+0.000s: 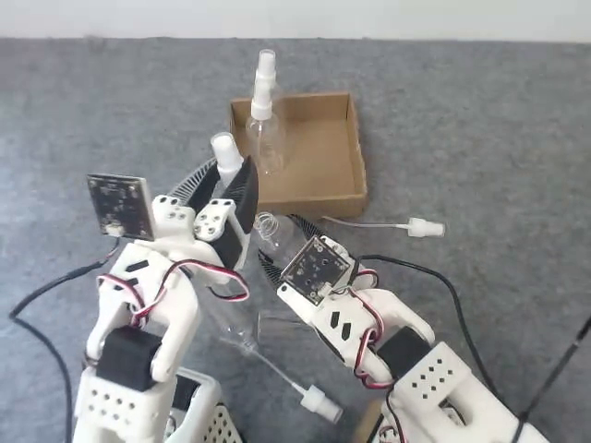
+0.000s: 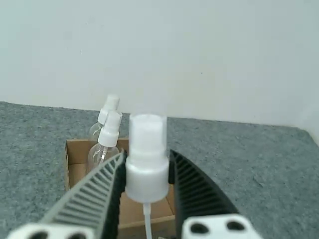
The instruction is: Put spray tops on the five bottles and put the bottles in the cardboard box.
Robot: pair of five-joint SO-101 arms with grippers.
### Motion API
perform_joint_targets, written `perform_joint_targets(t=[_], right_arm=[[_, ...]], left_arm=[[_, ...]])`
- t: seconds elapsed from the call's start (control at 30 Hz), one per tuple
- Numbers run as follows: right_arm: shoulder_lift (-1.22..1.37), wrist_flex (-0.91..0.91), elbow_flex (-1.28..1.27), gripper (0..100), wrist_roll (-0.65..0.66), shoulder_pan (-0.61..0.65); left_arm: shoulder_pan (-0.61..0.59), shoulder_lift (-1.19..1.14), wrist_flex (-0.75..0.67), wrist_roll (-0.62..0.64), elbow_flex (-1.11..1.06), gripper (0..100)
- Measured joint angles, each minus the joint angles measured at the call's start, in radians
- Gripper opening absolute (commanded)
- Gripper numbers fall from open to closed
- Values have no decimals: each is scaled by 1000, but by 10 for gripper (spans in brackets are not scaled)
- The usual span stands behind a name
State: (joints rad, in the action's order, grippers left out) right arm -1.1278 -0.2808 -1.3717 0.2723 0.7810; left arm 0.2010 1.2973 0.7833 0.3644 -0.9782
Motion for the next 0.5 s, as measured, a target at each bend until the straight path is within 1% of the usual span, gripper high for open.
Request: perform_joint_targets(t=[0.07,0.17,0.23,0.5], right_arm=[[0,0,0,31,0,0],[0,0,0,31,0,-8],[0,0,0,31,0,-8],[0,0,0,31,0,-12]], left_arm=[[2,0,12,-14,0,75],[5,0,23,-18,0,186],[5,0,25,-18,0,236],[5,0,60,-25,0,240]])
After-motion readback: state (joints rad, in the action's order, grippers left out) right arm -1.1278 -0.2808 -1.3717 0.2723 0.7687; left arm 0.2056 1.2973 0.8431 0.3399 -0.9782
